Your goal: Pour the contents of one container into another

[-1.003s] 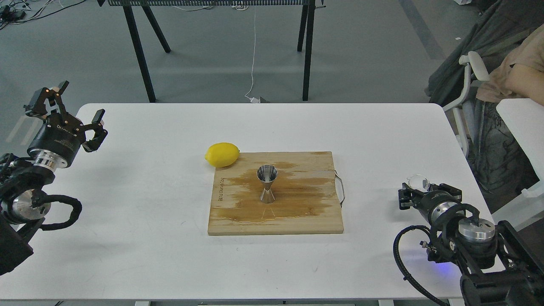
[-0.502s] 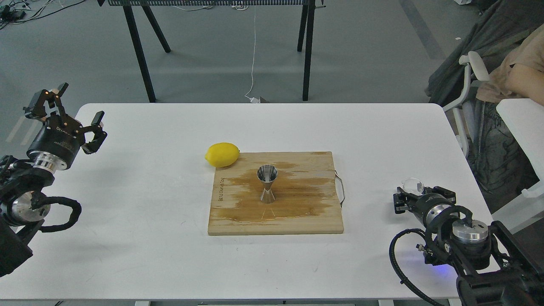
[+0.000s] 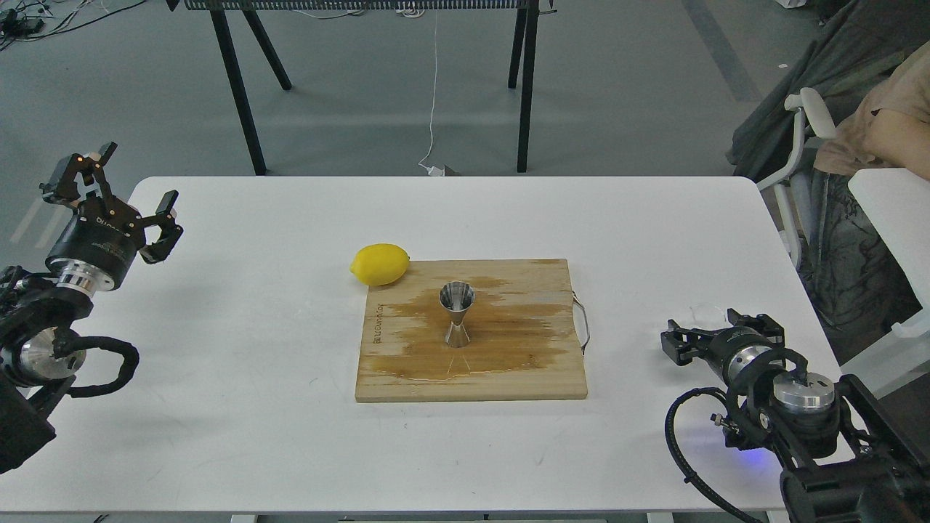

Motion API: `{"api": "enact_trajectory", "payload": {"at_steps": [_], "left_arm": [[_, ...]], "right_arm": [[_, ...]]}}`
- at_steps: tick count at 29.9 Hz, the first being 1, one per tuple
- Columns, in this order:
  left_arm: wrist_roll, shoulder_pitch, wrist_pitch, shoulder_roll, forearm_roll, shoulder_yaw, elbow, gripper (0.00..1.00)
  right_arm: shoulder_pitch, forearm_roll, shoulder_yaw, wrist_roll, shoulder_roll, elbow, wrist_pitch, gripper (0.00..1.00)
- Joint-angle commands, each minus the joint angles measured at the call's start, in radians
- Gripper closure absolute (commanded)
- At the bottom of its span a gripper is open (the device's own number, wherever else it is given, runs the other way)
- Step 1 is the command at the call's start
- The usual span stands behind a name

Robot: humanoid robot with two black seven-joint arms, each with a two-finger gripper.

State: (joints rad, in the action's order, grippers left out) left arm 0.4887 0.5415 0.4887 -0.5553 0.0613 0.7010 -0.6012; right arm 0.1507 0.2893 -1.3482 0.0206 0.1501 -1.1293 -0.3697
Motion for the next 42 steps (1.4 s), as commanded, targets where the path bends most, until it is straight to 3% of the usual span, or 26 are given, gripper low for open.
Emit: {"api": "enact_trajectory", "payload": {"at_steps": [1,17,29,38,42], "left_arm": [[0.0,0.0,0.0,0.0,0.0,0.0,0.0,0.01],[0.0,0.0,0.0,0.002,0.0,-0.002,0.0,0.01],[0.0,0.0,0.0,0.002,0.0,-0.002,0.0,0.01],[0.0,0.002,0.0,-0.005,0.002,-0.003,0.0,0.01],[0.0,0.002,0.0,-0.012,0.002,-0.003,0.0,0.01]], "right_arm": [[0.0,0.001,0.0,-0.001,0.005,-0.004,0.0,0.04],[0.001,-0.002,0.0,-0.001,0.008,-0.055,-0.005,0.03],[0.007,-0.013,0.003,-0.013,0.083,-0.216,0.015,0.02],[0.101,-0.128,0.054,-0.091,0.183,-0.244,0.328,0.01],[0.142,-0.176,0.054,-0.097,0.195,-0.163,0.539,0.01]]}}
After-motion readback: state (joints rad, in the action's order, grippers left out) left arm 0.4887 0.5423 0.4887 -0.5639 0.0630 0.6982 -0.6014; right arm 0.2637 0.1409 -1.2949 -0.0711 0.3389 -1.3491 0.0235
